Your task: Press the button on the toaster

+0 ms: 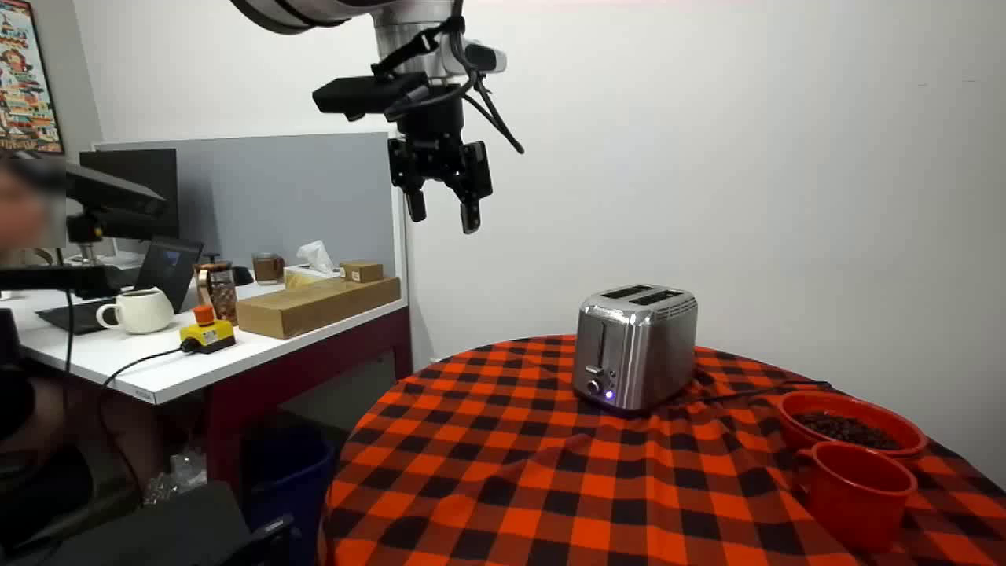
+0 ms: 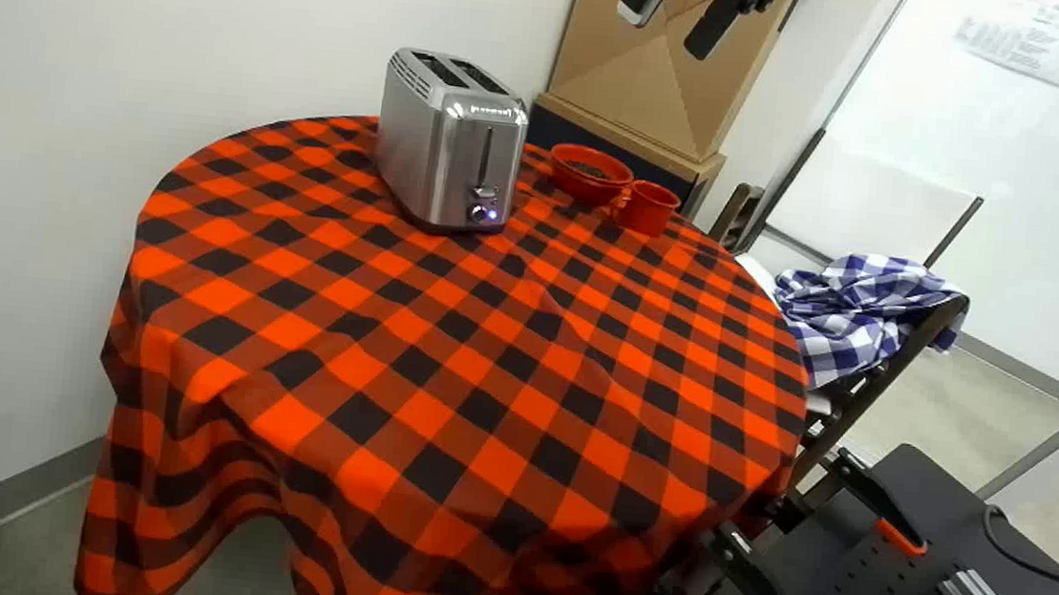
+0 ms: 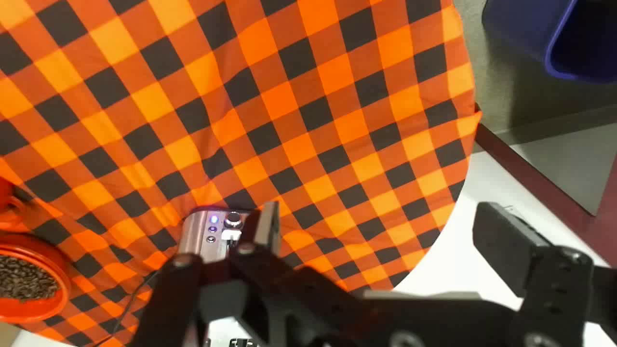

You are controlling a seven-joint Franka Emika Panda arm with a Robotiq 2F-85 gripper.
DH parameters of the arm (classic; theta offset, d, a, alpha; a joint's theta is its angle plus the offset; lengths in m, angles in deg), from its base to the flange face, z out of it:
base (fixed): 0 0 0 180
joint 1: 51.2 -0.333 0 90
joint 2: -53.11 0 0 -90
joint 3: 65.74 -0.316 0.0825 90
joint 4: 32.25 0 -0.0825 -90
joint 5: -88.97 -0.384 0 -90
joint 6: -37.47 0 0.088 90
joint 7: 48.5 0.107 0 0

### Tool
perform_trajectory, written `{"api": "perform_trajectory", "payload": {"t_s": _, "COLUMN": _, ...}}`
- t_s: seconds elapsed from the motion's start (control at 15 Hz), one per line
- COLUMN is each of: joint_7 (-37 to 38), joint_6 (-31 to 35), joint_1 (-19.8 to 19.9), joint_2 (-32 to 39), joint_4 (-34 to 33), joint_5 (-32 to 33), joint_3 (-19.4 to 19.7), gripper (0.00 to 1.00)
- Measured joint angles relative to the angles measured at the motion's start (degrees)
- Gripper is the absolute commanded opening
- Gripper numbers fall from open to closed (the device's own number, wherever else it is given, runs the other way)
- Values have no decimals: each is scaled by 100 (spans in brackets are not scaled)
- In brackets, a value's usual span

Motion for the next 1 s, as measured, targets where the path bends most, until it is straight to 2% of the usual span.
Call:
{"api": "perform_trajectory", "payload": {"t_s": 0.6, "joint_7": -52, "joint_6": -25, "joint_1": 15, "joint_2": 41, "joint_4": -19, "joint_5": 0, "joint_3": 55, "gripper": 100}}
{"api": "perform_trajectory", "payload": {"t_s": 1.0, "joint_7": -639, "joint_6": -131, "joint_1": 264, "joint_2": 816, "joint_4": -526, "joint_5": 0, "joint_3": 650, "gripper": 100}}
